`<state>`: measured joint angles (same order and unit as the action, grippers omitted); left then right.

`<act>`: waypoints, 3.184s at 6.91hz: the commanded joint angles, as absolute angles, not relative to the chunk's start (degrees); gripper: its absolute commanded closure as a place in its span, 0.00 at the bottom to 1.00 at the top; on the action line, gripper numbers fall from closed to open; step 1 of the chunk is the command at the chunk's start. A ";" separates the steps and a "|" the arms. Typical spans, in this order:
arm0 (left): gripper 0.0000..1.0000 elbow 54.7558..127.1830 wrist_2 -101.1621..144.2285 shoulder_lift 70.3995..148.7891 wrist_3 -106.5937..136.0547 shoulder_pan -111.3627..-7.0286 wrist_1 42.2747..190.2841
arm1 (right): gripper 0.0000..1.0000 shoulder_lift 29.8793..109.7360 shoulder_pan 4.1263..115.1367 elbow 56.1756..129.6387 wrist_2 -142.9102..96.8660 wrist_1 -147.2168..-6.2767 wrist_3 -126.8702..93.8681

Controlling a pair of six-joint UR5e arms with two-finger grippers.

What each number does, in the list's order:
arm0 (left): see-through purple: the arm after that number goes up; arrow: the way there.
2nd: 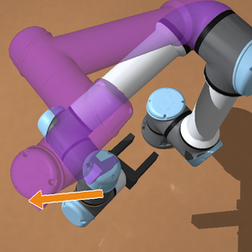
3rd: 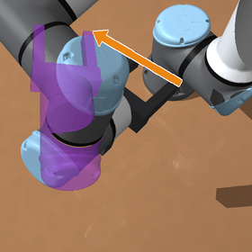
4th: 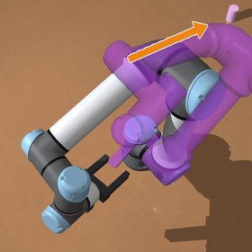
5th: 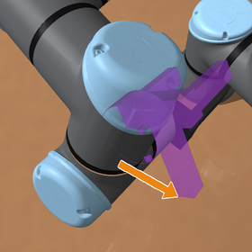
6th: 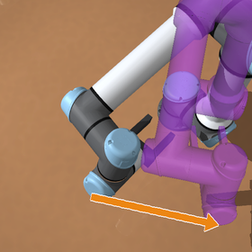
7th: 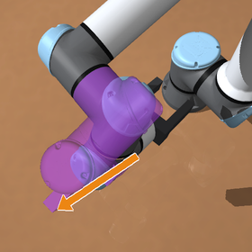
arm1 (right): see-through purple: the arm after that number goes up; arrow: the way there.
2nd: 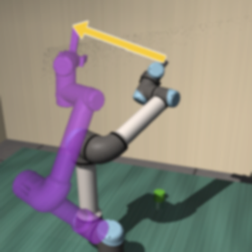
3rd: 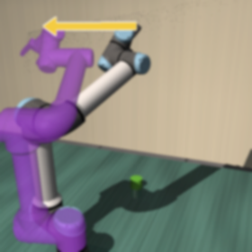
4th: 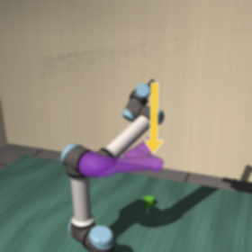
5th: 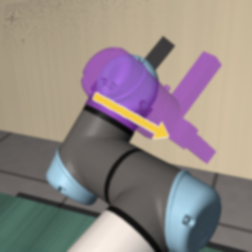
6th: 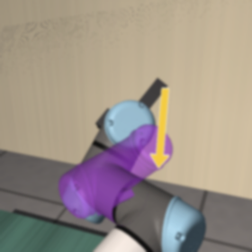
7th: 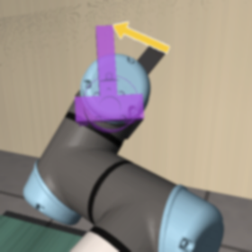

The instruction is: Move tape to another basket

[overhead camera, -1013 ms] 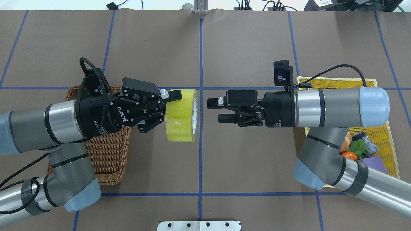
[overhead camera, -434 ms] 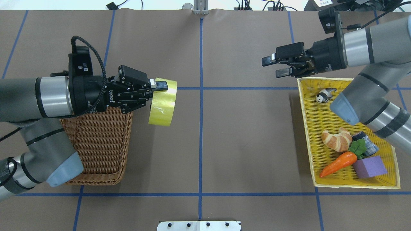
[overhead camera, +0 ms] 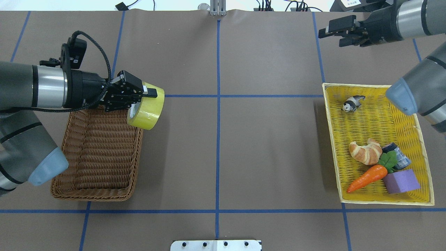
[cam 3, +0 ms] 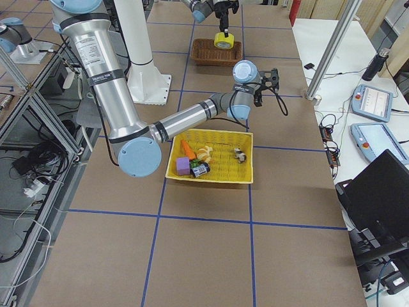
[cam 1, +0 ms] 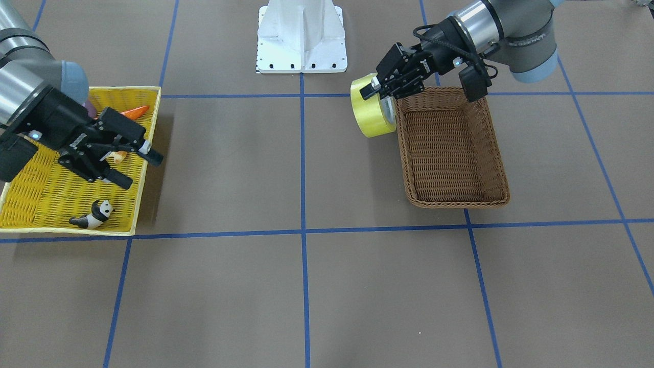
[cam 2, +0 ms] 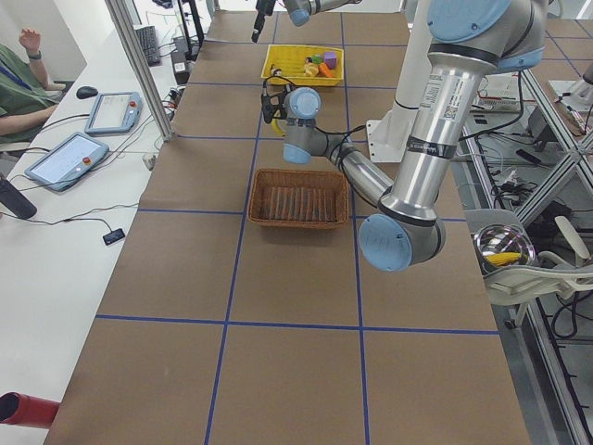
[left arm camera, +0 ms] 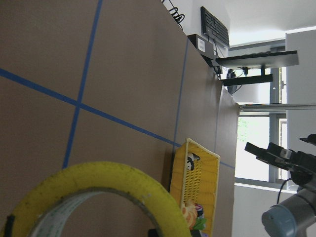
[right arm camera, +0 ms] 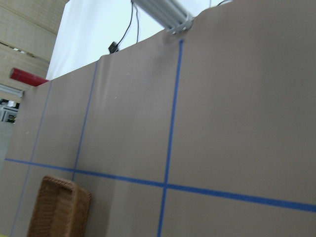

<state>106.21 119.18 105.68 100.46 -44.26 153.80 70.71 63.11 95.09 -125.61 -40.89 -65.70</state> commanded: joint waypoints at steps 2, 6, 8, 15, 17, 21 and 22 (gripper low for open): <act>1.00 106.87 119.71 98.97 87.24 -44.56 147.88 | 0.00 76.54 63.20 106.21 -110.43 -72.55 -33.06; 1.00 119.60 119.62 98.87 67.63 -43.07 110.21 | 0.00 76.20 63.19 109.16 -116.87 -92.71 -19.70; 1.00 118.22 119.18 98.53 65.48 -42.72 109.16 | 0.00 76.64 63.11 109.25 -118.21 -92.81 -19.51; 0.02 111.36 111.73 100.90 64.87 -40.69 109.16 | 0.00 76.55 63.37 108.98 -122.26 -93.07 -19.69; 0.02 115.90 111.79 94.96 54.19 -41.48 109.16 | 0.00 75.94 69.48 106.98 -130.36 -97.09 -15.77; 0.02 117.45 124.64 78.60 29.77 -64.76 109.25 | 0.00 82.15 80.83 106.43 -134.20 -103.62 2.45; 0.02 113.68 133.07 77.36 28.05 -74.87 109.16 | 0.00 82.79 81.99 106.26 -134.64 -103.19 1.94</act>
<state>117.34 123.81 79.78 32.73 -62.85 109.21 81.01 79.83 106.28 -134.05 -103.26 1.06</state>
